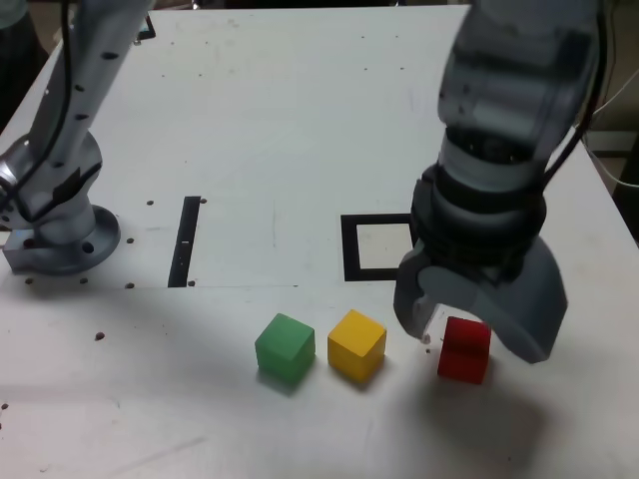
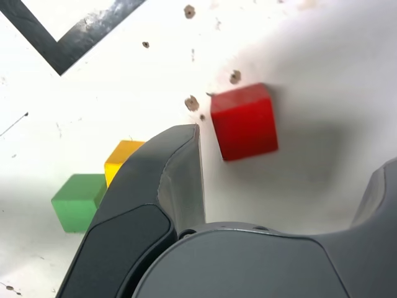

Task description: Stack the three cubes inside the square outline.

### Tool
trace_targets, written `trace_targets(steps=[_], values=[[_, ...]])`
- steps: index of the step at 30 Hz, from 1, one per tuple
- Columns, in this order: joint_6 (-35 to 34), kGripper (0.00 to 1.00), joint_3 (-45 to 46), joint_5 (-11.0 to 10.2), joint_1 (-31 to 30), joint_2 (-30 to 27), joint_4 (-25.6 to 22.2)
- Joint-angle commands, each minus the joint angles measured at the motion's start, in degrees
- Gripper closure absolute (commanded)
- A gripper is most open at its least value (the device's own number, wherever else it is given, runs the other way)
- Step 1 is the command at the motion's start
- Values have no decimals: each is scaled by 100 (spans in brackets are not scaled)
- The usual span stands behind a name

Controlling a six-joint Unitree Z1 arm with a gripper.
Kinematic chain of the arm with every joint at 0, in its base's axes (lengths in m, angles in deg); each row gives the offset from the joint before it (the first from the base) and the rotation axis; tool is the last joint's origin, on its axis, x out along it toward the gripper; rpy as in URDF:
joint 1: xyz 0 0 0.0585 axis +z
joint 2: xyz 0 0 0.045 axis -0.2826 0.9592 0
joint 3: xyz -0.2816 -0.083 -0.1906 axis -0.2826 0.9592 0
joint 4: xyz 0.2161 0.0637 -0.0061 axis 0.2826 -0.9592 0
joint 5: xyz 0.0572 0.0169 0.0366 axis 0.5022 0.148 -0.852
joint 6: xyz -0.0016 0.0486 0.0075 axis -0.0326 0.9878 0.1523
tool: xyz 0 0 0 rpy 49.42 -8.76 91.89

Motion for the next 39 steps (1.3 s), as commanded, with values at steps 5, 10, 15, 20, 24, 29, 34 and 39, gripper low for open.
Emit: trace_targets(steps=[5,10,15,20,24,29,34,39], values=[[36,15,136,100,96,134,103],[45,18,186,176,138,234,159],[75,25,265,263,166,343,255],[89,31,268,332,169,390,378],[89,34,254,354,169,417,385],[89,39,238,368,179,424,385],[89,45,236,367,190,430,396],[86,45,290,408,215,437,405]])
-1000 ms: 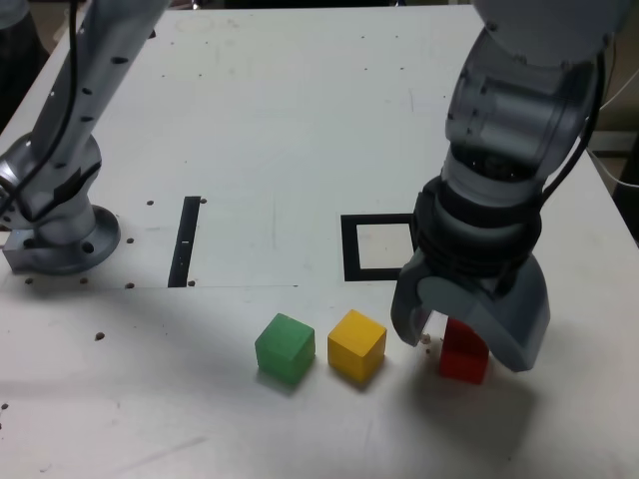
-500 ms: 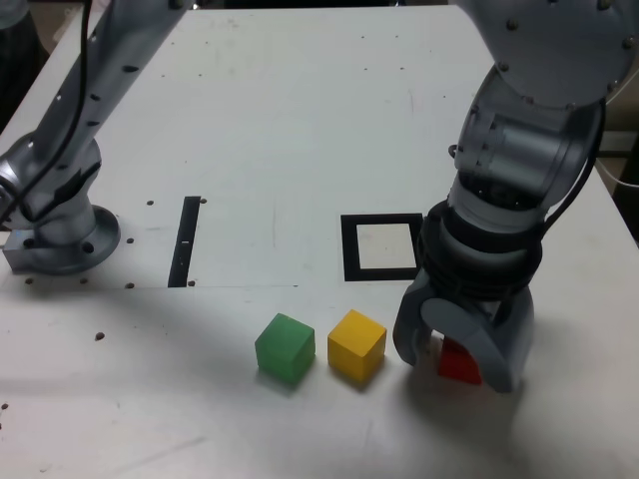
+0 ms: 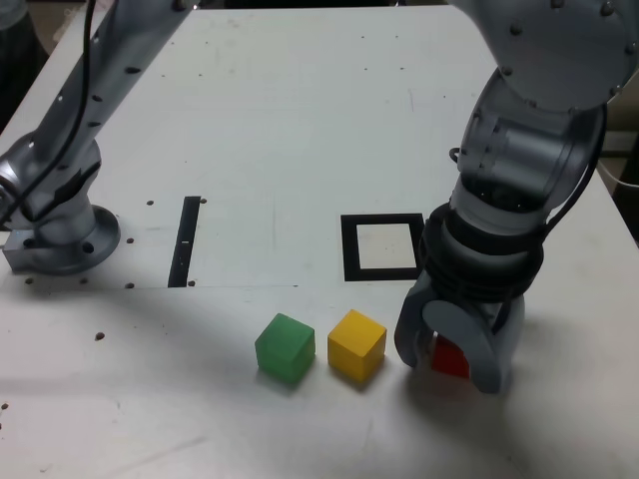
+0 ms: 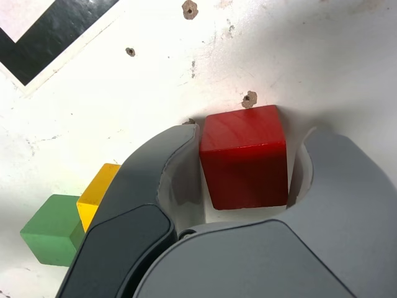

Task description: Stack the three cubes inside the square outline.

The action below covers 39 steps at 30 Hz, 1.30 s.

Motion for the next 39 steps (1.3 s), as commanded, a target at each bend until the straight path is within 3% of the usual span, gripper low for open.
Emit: trace_targets(steps=[1,8,17,29,39], values=[[3,45,45,28,30,30,14],[-26,48,131,58,74,18,20],[-300,72,184,-195,91,-215,-37],[-171,72,742,-565,375,-1305,-459],[-77,72,2181,-535,1146,-1713,591]])
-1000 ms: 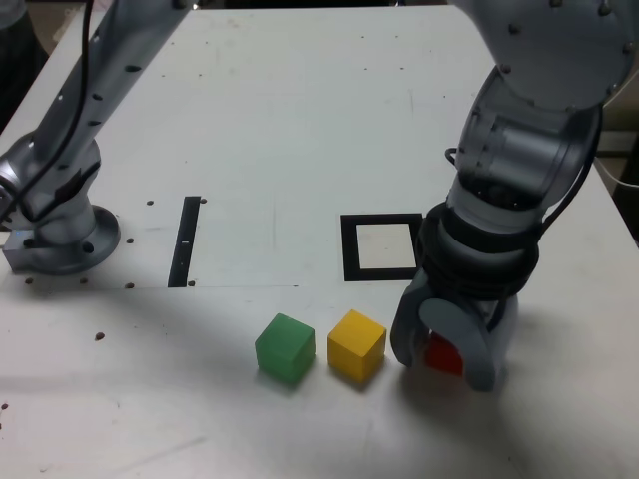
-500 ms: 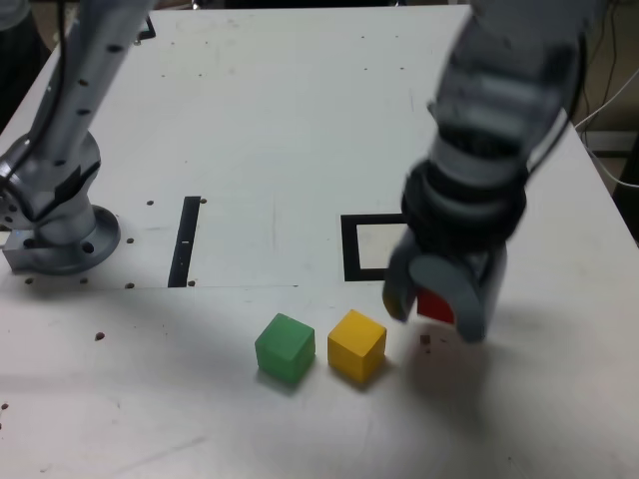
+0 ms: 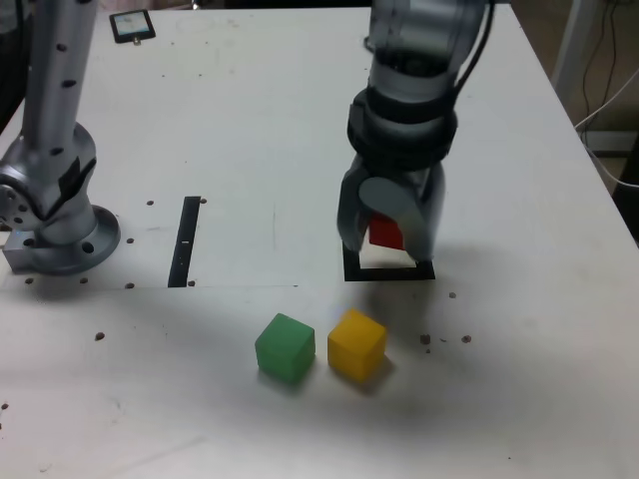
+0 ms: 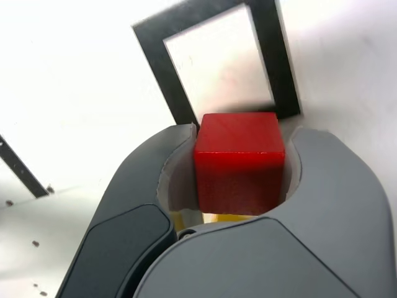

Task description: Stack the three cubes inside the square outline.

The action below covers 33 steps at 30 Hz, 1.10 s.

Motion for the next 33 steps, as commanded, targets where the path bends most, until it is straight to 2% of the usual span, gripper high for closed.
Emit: trace_targets(steps=[1,12,25,29,33], values=[[23,72,114,20,82,-71,121],[148,72,361,74,315,190,452],[190,71,521,46,485,279,585],[246,62,505,69,485,284,586],[310,43,497,101,485,291,626]])
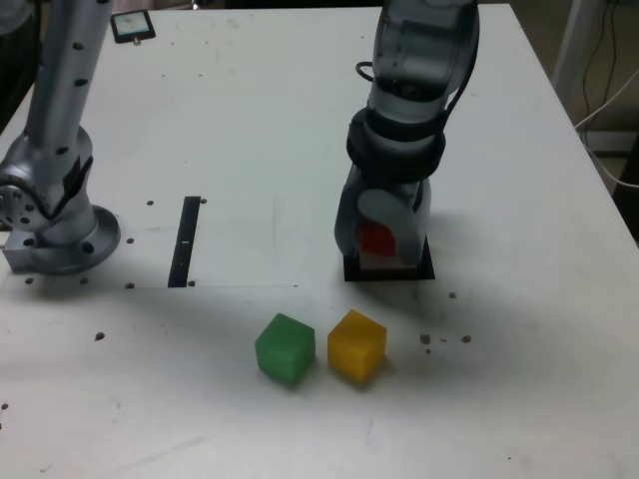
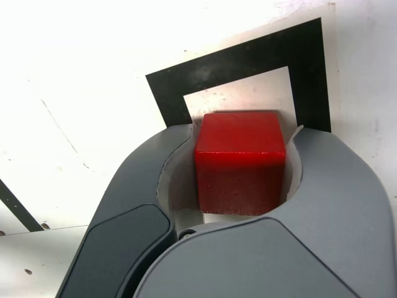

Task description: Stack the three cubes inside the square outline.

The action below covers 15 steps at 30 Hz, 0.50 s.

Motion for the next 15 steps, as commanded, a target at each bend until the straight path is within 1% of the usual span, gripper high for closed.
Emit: trace_targets(steps=[1,5,8,10,15], values=[[39,38,-16,14,6,25,39],[84,17,-3,12,6,18,71],[85,5,1,9,6,13,61],[85,1,-1,5,6,12,53],[85,1,-7,-16,6,2,20]])
